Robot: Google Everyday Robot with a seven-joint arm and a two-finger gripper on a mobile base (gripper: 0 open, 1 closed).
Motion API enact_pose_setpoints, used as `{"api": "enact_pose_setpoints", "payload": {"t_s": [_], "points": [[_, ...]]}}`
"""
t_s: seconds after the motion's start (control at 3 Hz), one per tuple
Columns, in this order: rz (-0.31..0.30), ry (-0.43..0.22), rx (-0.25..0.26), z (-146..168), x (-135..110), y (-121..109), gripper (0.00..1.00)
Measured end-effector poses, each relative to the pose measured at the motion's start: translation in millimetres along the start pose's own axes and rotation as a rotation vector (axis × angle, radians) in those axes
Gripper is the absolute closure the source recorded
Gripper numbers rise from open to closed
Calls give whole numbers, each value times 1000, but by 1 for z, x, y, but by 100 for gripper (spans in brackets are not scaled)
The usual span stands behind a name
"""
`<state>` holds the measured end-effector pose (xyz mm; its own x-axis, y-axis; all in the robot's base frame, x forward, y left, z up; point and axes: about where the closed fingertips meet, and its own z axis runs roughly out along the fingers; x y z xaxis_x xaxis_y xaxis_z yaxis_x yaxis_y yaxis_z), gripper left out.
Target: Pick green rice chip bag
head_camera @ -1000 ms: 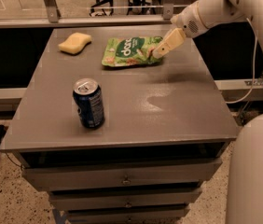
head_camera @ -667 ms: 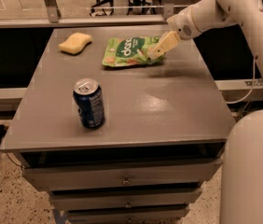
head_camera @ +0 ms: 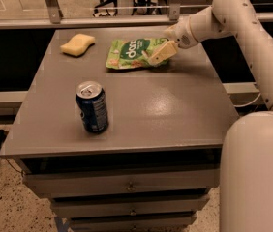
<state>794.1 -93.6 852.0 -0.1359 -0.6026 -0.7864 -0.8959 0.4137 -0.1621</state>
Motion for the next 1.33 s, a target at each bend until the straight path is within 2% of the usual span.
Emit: {"api": "enact_pose_setpoints", "payload": {"t_s": [0.33,1.0,1.33], "points": [[3,2,3,4,7,0,43],[21,-27,21,-17,5,8,88],[15,-72,48,-44,-17,17,100]]}}
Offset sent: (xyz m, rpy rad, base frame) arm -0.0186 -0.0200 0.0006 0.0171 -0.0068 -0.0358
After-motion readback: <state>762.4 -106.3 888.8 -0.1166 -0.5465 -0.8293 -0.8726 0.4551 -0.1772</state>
